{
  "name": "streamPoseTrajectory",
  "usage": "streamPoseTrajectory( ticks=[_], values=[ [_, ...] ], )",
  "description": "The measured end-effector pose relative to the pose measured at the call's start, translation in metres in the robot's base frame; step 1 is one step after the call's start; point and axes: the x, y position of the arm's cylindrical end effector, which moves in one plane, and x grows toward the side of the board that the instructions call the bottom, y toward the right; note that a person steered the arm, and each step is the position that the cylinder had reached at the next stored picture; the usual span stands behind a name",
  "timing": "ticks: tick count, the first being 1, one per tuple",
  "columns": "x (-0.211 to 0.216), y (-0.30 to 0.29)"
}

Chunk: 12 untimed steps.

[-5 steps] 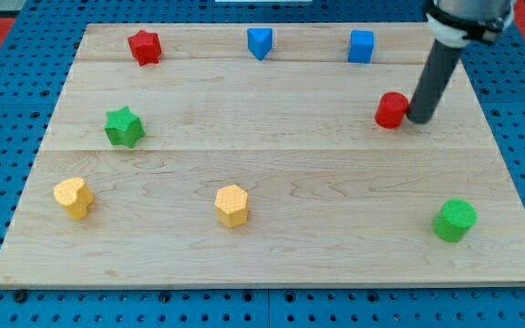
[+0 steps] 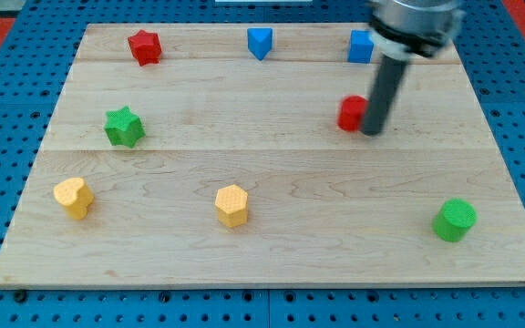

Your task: Place the red circle in between the blue blocks

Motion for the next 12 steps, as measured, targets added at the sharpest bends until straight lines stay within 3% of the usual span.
streamPoseTrajectory(
  ticks=[1, 2, 3, 5, 7, 12],
  values=[
    [-0.062, -0.054],
    [-0.026, -0.059],
    [-0.023, -0.078],
    [-0.085, -0.096],
    [-0.11, -0.096],
    [-0.106, -0.08]
  ],
)
